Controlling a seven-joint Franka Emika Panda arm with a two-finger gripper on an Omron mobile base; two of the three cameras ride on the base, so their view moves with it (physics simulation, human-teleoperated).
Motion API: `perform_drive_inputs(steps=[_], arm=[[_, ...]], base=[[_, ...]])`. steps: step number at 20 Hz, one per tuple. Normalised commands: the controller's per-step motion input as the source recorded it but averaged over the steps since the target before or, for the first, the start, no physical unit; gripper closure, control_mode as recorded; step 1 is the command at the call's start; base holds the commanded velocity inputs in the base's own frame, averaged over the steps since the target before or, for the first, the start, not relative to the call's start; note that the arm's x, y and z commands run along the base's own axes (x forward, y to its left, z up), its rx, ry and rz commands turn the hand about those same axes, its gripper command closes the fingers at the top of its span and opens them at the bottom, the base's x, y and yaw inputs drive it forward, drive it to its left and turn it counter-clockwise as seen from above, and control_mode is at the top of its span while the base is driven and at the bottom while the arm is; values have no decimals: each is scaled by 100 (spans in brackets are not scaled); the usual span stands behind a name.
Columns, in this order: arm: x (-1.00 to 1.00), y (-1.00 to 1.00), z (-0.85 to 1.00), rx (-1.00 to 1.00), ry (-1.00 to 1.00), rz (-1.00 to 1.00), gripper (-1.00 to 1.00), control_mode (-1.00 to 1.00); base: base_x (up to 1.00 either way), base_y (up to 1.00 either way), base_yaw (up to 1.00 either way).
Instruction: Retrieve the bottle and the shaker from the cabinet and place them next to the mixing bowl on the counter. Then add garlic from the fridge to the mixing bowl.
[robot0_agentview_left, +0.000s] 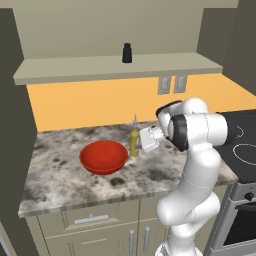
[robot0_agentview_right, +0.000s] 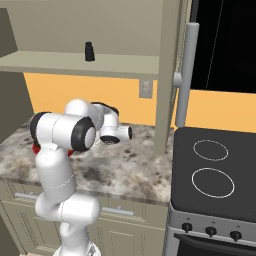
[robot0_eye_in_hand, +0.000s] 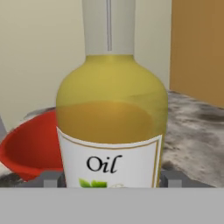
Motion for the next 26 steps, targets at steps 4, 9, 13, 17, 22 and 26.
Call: perform_drive_inputs(steps=[4,9,13,17,22,26], arm=[[19,0,-26,0,0,0,100,-100],[9,10,-28,0,0,0,100,-100],[0,18,-17,0,0,0,100,-100],[0,15,-24,0,-4,0,100,-100],[0,3,-6,0,0,0,100,-100],[0,0,0,0,0,0,-100,-100]], base=[[0,0,0],[0,0,0],[0,0,0],[0,0,0],[0,0,0],[0,0,0]])
